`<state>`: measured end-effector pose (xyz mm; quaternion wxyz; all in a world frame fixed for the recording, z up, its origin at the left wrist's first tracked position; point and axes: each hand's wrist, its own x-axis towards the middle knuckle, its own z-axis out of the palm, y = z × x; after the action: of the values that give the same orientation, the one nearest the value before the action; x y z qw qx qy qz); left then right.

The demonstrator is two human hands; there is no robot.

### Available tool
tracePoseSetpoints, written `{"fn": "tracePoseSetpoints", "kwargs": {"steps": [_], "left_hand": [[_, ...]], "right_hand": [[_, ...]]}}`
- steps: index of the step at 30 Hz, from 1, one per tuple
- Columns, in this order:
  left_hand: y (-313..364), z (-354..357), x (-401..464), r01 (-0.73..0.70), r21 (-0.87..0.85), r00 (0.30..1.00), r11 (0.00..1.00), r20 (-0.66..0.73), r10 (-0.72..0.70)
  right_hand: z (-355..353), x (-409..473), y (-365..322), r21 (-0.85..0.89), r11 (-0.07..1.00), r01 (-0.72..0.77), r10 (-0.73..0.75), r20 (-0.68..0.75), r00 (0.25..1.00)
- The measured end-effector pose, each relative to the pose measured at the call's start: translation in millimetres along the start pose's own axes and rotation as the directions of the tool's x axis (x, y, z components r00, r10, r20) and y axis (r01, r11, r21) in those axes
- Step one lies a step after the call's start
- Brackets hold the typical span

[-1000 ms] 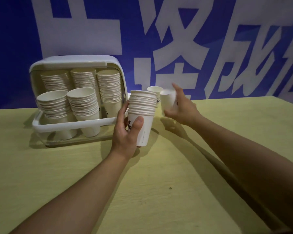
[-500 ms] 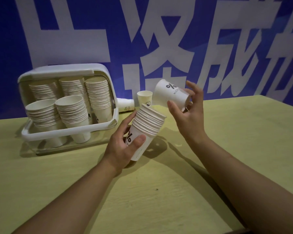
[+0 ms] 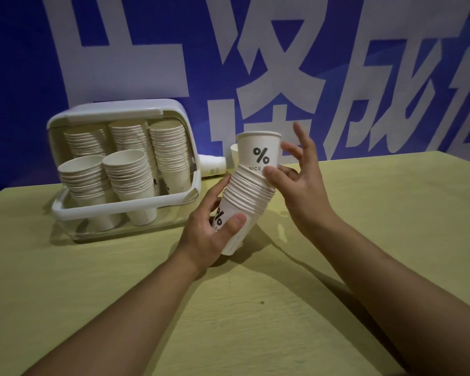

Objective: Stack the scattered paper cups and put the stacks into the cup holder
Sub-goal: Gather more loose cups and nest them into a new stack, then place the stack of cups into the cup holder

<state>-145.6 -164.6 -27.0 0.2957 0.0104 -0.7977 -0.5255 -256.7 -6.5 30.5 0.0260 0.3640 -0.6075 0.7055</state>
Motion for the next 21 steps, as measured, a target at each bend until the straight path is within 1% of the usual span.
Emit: {"fn": "tracePoseSetpoints", "kwargs": {"steps": [4,7,8,14,18,20,21], "left_hand": [[0,1,0,0.007,-0.01,0.999,1.0,-0.053,-0.007],[1,-3,2,0.002,-0.06,0.99,0.998,-0.138,-0.01],[2,-5,2,0.005,-0.057,0.987,0.998,-0.158,-0.014],[7,-7,-2,0.069,-0.022,0.975,0.997,-0.208,-0.072],[21,-1,-4,0.093,0.012,0.963,0.996,-0.257,-0.087],[28,-8,-6,0.078,0.063,0.958,0.995,-0.281,-0.057],[32,-17,-7,0.076,0.126,0.958,0.989,-0.286,-0.037]], "right_hand": [[1,0,1,-0.054,0.999,-0.011,0.013,0.031,0.999],[9,-6,8,-0.179,0.984,0.022,0.0,0.119,0.993],[14,-8,9,-0.193,0.981,0.017,0.011,0.145,0.989],[33,-17,10,-0.102,0.993,-0.063,0.085,0.224,0.971],[52,-16,6,-0.11,0.991,-0.074,0.099,0.242,0.965],[58,-7,0,-0.109,0.992,-0.06,0.087,0.254,0.963],[60,-2,-4,-0.119,0.992,-0.035,0.066,0.267,0.961]]}}
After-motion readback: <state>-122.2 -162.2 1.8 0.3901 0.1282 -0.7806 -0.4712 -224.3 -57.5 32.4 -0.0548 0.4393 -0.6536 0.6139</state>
